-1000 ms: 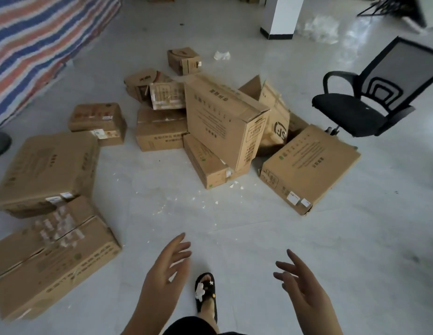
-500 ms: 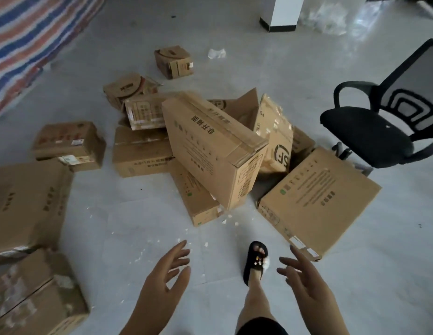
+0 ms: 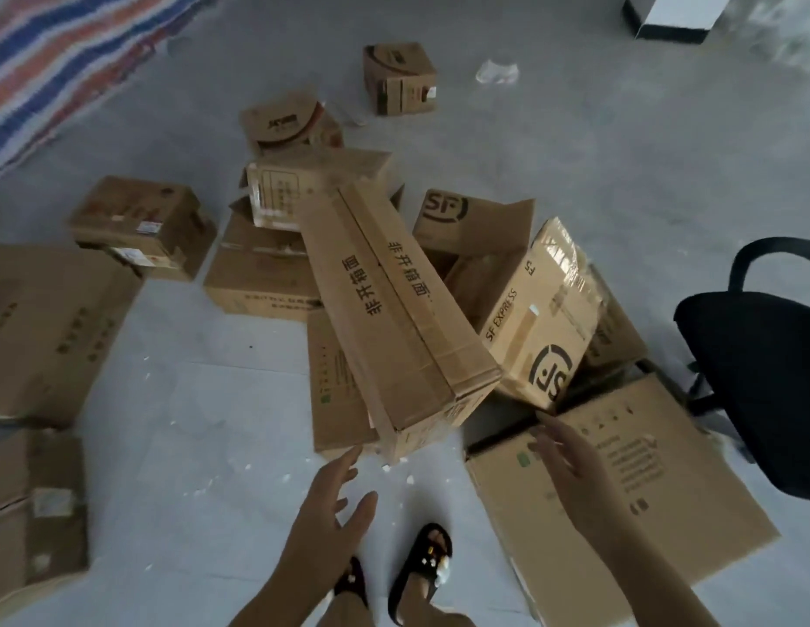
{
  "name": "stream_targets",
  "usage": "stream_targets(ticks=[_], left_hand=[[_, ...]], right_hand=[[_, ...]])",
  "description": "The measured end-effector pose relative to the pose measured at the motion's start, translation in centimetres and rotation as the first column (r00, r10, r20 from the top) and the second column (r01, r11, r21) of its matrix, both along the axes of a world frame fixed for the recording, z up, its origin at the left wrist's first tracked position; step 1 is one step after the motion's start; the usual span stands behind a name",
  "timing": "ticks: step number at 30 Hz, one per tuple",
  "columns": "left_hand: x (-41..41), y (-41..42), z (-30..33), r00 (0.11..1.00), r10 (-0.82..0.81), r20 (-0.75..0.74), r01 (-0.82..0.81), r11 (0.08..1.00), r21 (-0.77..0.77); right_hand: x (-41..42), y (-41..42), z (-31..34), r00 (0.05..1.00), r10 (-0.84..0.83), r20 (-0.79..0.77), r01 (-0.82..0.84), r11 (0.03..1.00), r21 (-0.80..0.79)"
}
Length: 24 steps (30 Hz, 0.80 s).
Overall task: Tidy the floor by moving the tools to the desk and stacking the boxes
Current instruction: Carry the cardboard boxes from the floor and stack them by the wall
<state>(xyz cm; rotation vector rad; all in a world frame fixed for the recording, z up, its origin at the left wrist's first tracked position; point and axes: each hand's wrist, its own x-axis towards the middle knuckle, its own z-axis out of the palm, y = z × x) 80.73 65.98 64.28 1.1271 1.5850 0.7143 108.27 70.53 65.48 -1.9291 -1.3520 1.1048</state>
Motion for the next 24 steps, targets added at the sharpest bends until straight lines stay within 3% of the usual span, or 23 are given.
stream_targets(ticks=[5,9,13,17,20,24], left_hand=[[3.4,6.4,-6.5,0.978,0.2,0.051,-0.188,0.966,-0.177],[6.1,11.2,-13.3,0.942,0.328,0.073,-0.289,0.903,-0.317],[7.6,12.3,-17.2,0.886,0.421,0.194,-0.343,0.877,-0.336],[7.6,12.3,-17.4,0.796,0.528,0.297,-0.426,0.836,-0.345],[6.4,12.5,-14.8,0.732,0.587,0.345,-0.493,0.806,-0.327],[3.4,11.9,-10.1,0.718,0.58,0.385,-0.486,0.814,-0.319]], right_hand=[[0.5,10.8,-7.2,1.0,-0.012,0.011,0.012,0.998,-0.061],[0.2,16.6,-15.4,0.965,-0.155,-0.212,0.107,0.969,-0.221],[-0.4,17.2,-19.9,0.825,-0.32,-0.466,0.172,0.927,-0.332],[-1.5,16.4,-19.9,0.755,-0.345,-0.558,0.205,0.932,-0.298],[-3.3,15.7,-17.3,0.776,-0.335,-0.535,0.206,0.935,-0.287],[-5.5,14.4,-12.6,0.779,-0.343,-0.525,0.233,0.936,-0.265]])
